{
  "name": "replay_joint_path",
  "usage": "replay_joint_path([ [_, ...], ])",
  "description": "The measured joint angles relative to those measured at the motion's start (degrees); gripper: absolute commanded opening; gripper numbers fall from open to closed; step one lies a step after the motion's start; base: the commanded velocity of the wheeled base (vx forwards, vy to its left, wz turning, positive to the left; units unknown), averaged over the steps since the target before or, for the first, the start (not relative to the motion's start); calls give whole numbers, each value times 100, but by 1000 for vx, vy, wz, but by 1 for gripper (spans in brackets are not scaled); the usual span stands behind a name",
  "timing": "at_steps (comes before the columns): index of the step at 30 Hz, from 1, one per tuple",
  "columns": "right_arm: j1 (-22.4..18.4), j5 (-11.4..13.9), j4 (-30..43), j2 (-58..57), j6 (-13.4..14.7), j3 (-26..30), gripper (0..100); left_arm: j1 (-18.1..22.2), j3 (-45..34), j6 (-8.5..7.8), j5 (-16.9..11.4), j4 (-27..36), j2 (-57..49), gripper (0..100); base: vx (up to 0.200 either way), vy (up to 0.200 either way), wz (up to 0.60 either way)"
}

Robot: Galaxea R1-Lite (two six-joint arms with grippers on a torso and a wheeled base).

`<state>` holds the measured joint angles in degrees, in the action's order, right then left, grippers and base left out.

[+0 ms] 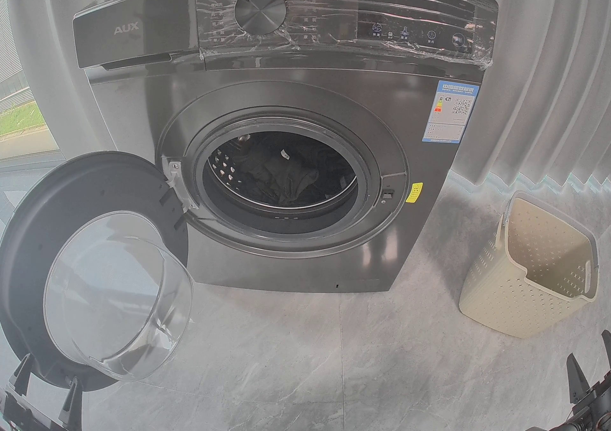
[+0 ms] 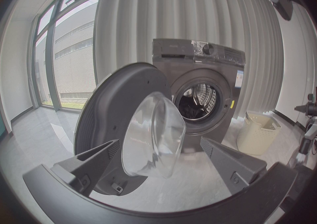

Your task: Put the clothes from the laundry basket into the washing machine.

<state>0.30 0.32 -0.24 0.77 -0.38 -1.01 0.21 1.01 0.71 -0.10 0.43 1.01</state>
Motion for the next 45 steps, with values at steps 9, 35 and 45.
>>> replay_joint_path([
  [9, 0, 1, 2, -6, 5, 0, 100, -11, 0, -93, -26, -11, -27, 100, 0, 0, 0],
  [35, 2, 1, 2, -2, 6, 0, 100, -11, 0, -76, -22, -18, -27, 100, -77, 0, 0],
  [45, 0, 1, 0, 0, 0, 0, 100, -10, 0, -71, 15, -16, -24, 100, -40, 0, 0],
])
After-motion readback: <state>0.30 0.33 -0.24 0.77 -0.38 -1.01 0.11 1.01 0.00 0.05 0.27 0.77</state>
